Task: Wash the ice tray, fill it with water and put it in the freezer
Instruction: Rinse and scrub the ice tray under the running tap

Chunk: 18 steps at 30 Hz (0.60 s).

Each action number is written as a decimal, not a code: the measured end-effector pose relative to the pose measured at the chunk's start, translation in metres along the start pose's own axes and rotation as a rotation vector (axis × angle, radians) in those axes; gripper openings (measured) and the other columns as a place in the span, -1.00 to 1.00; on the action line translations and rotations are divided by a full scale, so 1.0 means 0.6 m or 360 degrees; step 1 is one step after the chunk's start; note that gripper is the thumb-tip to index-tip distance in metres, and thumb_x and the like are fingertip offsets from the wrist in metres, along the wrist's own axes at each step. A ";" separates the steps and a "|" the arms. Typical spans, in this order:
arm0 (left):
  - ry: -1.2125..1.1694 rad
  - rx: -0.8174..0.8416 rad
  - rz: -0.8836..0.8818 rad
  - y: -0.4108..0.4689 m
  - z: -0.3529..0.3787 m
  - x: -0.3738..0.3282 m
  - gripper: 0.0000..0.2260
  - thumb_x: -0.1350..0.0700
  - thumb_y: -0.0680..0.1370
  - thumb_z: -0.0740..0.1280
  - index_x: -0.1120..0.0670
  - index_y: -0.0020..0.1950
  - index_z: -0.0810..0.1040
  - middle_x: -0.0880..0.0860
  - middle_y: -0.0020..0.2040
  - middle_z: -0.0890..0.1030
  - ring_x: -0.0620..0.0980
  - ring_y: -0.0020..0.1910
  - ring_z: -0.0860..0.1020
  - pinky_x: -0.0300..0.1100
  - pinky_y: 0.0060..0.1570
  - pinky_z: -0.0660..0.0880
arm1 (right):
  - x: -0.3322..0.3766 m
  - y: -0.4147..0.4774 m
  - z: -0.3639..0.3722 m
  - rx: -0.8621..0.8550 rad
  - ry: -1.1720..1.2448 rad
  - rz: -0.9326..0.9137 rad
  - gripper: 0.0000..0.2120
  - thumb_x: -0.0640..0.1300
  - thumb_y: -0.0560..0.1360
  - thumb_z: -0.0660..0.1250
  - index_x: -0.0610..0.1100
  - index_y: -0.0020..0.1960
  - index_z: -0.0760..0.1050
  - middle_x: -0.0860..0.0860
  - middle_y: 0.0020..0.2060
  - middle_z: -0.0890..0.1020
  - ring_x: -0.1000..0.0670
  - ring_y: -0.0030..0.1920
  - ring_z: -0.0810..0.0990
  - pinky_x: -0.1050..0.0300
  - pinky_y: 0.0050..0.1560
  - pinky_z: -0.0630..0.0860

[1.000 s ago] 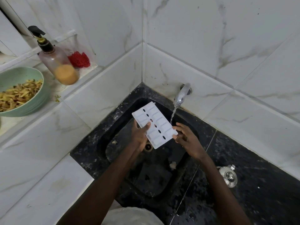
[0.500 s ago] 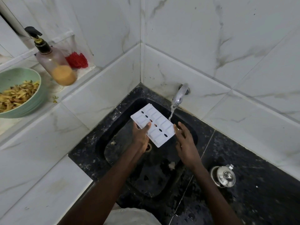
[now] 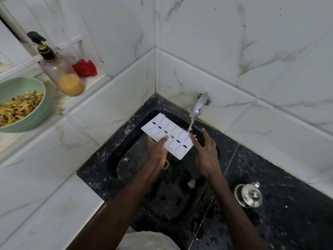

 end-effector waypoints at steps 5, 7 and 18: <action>-0.0025 -0.0049 0.0006 0.013 -0.010 -0.005 -0.41 0.49 0.54 0.36 0.16 0.53 0.35 0.20 0.36 0.60 0.15 0.26 0.64 0.22 0.26 0.58 | 0.019 0.006 0.002 0.0082 -0.0057 -0.0176 -0.06 -0.43 0.42 0.32 0.18 0.66 0.15 -0.10 0.69 -0.04 -0.29 0.61 0.10 -0.36 0.43 0.33; -0.0020 -0.0039 0.0003 0.012 -0.009 -0.009 -0.40 0.49 0.54 0.36 0.16 0.54 0.33 0.21 0.37 0.59 0.14 0.26 0.64 0.19 0.22 0.60 | 0.011 0.011 -0.001 0.0084 -0.0060 -0.0072 -0.04 -0.42 0.43 0.31 0.21 0.66 0.11 -0.08 0.69 -0.08 -0.28 0.61 0.08 -0.39 0.45 0.33; -0.0018 0.0055 -0.0063 0.010 -0.006 -0.011 -0.42 0.48 0.55 0.36 0.16 0.53 0.36 0.20 0.35 0.61 0.17 0.26 0.65 0.23 0.22 0.60 | 0.005 0.022 -0.008 0.0201 -0.0027 0.0065 0.04 -0.47 0.42 0.23 0.27 0.67 -0.04 0.02 0.68 -0.25 -0.24 0.67 -0.16 -0.41 0.58 0.03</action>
Point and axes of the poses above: each hand's wrist, its own y-axis towards the middle knuckle, its own z-axis out of the palm, x = y × z, the point moved 3 cm from there along y, towards the middle knuckle
